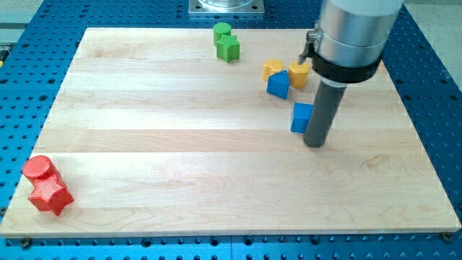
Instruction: Move the blue blocks horizontally to each other
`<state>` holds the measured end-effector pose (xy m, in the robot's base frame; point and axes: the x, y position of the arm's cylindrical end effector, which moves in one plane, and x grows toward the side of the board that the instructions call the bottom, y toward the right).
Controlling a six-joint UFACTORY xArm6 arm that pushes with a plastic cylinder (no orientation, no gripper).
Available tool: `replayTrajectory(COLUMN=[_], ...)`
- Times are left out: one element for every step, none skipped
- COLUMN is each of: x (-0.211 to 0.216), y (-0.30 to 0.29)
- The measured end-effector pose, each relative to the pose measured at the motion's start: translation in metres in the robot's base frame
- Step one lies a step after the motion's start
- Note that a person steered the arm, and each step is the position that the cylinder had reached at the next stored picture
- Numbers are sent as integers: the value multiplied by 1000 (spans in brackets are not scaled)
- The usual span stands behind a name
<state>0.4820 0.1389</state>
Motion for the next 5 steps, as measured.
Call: replayTrajectory(x=[-11,-33,-45,-38,-67], y=[-12,0,-18,-81,-93])
